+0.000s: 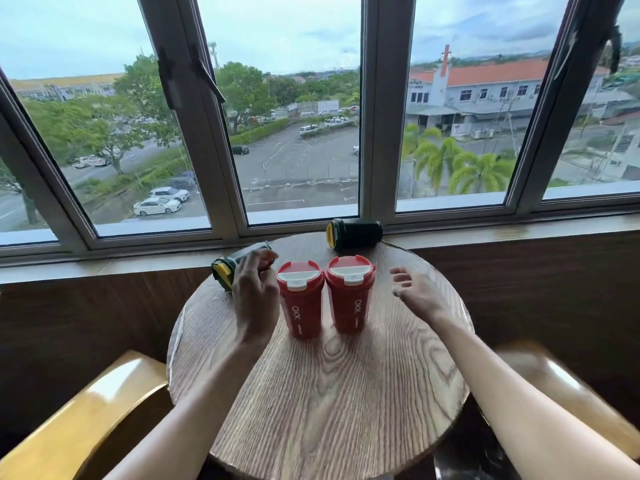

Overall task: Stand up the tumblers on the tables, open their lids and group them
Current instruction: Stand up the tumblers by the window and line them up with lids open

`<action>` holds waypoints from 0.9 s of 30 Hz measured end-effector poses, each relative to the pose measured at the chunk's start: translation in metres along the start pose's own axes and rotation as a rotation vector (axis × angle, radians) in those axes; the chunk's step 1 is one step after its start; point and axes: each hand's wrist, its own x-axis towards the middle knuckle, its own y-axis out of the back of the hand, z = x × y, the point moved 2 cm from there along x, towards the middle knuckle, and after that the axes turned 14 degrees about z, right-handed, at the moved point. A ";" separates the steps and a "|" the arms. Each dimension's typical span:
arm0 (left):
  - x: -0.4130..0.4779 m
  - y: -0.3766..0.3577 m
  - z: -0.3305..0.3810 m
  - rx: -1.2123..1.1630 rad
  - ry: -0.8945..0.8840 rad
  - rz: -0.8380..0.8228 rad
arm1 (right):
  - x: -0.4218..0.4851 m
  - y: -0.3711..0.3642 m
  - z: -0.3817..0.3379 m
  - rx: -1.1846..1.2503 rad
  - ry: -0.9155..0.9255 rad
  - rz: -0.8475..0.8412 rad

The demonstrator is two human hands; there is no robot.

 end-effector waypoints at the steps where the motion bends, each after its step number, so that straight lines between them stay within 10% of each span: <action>1: -0.002 -0.006 0.006 0.034 -0.065 -0.051 | 0.009 0.001 -0.003 0.000 0.016 0.017; 8: -0.011 -0.056 0.029 0.509 -0.426 -0.154 | 0.111 -0.029 -0.026 -0.084 0.205 -0.143; 27: -0.034 -0.079 0.064 0.876 0.085 0.086 | 0.271 -0.102 -0.048 -0.667 0.558 -0.639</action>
